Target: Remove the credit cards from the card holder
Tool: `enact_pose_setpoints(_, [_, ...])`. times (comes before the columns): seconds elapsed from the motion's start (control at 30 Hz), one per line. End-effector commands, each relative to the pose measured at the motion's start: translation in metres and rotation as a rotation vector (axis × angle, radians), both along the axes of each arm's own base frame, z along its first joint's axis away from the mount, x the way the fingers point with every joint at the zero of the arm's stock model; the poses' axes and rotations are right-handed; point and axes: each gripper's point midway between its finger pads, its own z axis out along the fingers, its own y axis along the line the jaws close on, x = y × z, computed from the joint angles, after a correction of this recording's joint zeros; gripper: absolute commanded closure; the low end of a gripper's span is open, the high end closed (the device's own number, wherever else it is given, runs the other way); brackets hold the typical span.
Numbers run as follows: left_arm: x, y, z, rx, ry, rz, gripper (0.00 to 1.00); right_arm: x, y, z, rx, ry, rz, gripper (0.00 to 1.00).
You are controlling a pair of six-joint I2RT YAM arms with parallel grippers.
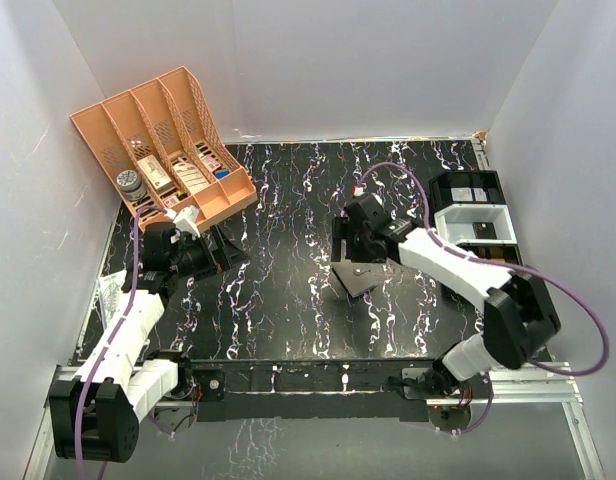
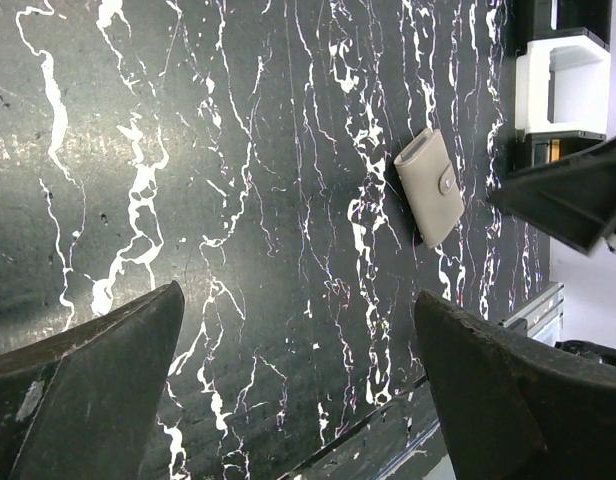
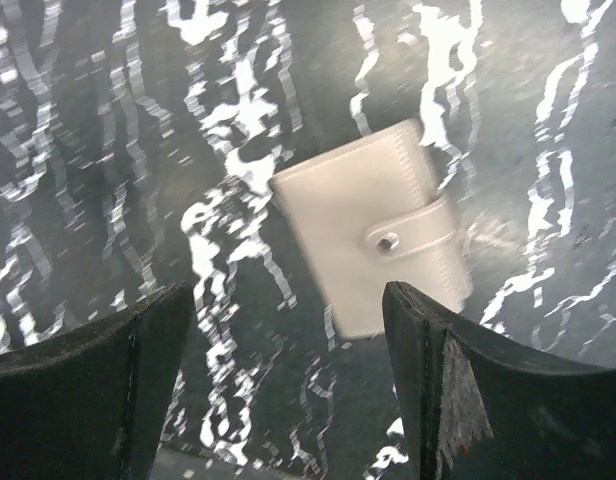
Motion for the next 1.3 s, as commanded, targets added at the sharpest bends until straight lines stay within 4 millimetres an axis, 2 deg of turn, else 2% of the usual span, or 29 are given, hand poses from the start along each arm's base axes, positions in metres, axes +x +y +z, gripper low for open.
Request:
enact_pose_setpoints(0.0, [0.004, 0.005, 0.015, -0.003, -0.006, 0.053, 0.01, 0.033, -0.041, -0.022, -0.233, -0.004, -0.076, 0.27])
enact_pose_setpoints(0.13, [0.006, 0.014, 0.017, 0.026, -0.003, 0.107, 0.01, 0.049, -0.049, -0.039, -0.223, 0.022, -0.056, 0.28])
enact_pose_setpoints(0.23, [0.003, 0.011, 0.013, 0.015, 0.020, 0.092, 0.01, 0.050, -0.051, -0.053, -0.190, 0.077, -0.020, 0.29])
enact_pose_setpoints(0.3, [0.001, 0.006, 0.010, -0.007, 0.036, 0.064, 0.01, 0.046, -0.044, -0.062, -0.162, 0.112, 0.032, 0.30])
enact_pose_setpoints(0.5, [-0.002, -0.009, 0.009, -0.103, 0.045, 0.022, 0.04, 0.013, -0.017, -0.083, 0.024, 0.222, 0.067, 0.37])
enact_pose_setpoints(0.63, [-0.004, -0.016, 0.005, -0.167, 0.067, 0.011, 0.10, -0.016, 0.009, -0.088, 0.163, 0.272, 0.073, 0.43])
enact_pose_setpoints(0.83, [-0.009, -0.022, -0.002, -0.182, 0.091, -0.015, 0.18, -0.063, 0.060, -0.093, 0.184, 0.297, 0.123, 0.46])
enact_pose_setpoints(0.93, [-0.013, -0.024, -0.008, -0.161, 0.116, -0.024, 0.21, -0.072, 0.083, -0.091, 0.145, 0.256, 0.141, 0.46])
enact_pose_setpoints(1.0, [-0.016, -0.025, -0.013, -0.142, 0.130, -0.023, 0.22, -0.070, 0.090, -0.087, 0.114, 0.227, 0.140, 0.46])
enact_pose_setpoints(1.07, [-0.018, -0.028, -0.017, -0.118, 0.141, -0.028, 0.23, -0.061, 0.089, -0.079, 0.078, 0.191, 0.112, 0.44])
enact_pose_setpoints(1.27, [-0.021, -0.036, -0.025, -0.020, 0.153, -0.069, 0.23, -0.026, 0.060, -0.050, -0.017, 0.040, -0.093, 0.32])
